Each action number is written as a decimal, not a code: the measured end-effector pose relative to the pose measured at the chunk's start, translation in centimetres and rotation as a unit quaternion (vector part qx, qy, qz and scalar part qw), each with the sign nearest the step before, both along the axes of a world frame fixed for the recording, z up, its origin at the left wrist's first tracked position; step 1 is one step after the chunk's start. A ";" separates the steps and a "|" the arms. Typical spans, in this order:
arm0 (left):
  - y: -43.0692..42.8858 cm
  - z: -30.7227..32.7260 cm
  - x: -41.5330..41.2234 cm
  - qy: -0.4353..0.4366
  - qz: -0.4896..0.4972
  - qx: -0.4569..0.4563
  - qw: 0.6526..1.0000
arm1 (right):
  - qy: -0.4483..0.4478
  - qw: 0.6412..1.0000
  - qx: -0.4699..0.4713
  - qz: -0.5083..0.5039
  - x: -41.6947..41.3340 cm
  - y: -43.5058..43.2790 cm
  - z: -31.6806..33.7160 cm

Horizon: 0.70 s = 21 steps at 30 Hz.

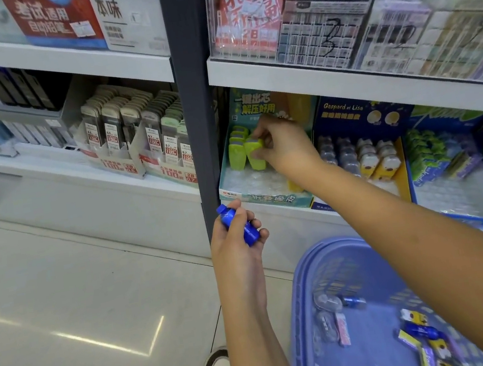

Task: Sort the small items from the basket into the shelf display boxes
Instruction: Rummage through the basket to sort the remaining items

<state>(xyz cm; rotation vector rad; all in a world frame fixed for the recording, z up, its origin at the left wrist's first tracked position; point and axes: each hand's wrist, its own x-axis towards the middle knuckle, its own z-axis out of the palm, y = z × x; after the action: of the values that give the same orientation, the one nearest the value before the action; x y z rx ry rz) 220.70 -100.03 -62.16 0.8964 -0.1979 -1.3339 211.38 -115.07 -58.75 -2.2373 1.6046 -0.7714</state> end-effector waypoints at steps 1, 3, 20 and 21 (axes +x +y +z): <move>0.0 0.0 0.0 -0.001 0.000 0.000 1.000 | 0.008 1.000 0.006 0.004 0.0 -0.1 -0.2; -0.1 -0.1 0.1 -0.003 0.001 0.000 1.000 | 0.015 1.000 0.009 0.006 -0.1 -0.2 -0.4; -0.1 -1.0 -0.3 -0.021 -0.009 0.001 1.000 | 0.280 0.955 -0.096 0.028 0.1 0.5 0.2; -0.2 -1.0 -0.4 -0.029 -0.017 -0.001 0.999 | 0.303 0.947 -0.098 0.034 0.3 0.6 0.4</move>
<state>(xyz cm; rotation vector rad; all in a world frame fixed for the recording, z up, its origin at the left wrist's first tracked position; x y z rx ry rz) 220.34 -100.21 -63.16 0.9346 -0.2598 -1.3391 211.65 -114.47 -58.38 -2.8495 1.7368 -0.2279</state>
